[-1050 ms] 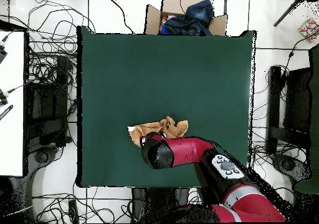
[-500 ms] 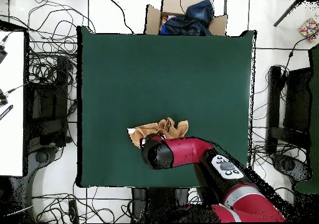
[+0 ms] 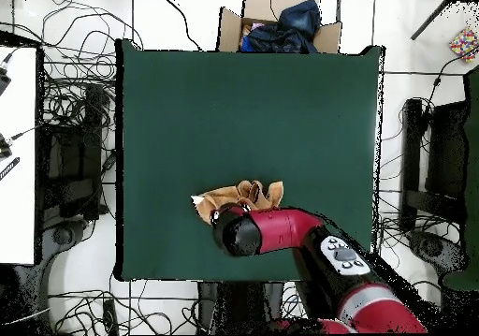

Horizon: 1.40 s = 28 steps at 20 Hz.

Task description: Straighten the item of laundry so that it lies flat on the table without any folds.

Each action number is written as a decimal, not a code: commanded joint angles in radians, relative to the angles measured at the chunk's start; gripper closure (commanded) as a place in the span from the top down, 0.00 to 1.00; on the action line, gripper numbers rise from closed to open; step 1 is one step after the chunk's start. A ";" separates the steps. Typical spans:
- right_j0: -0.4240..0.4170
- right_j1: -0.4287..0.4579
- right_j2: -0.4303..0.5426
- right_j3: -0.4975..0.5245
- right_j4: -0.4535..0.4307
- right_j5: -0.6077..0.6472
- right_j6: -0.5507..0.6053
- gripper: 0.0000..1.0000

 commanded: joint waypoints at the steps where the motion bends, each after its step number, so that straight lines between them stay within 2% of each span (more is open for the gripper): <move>1: -0.091 -0.195 0.139 0.120 0.102 0.253 -0.015 0.00; 6: -0.198 -0.364 0.265 0.175 0.206 0.390 -0.097 0.00; 9: -0.234 -0.434 0.305 0.163 0.242 0.469 -0.137 0.00; 17: -0.286 -0.499 0.374 0.058 0.254 0.594 -0.181 0.00; 23: -0.331 -0.553 0.445 -0.055 0.306 0.760 -0.246 0.00; 28: -0.378 -0.588 0.511 -0.098 0.358 0.734 -0.253 0.00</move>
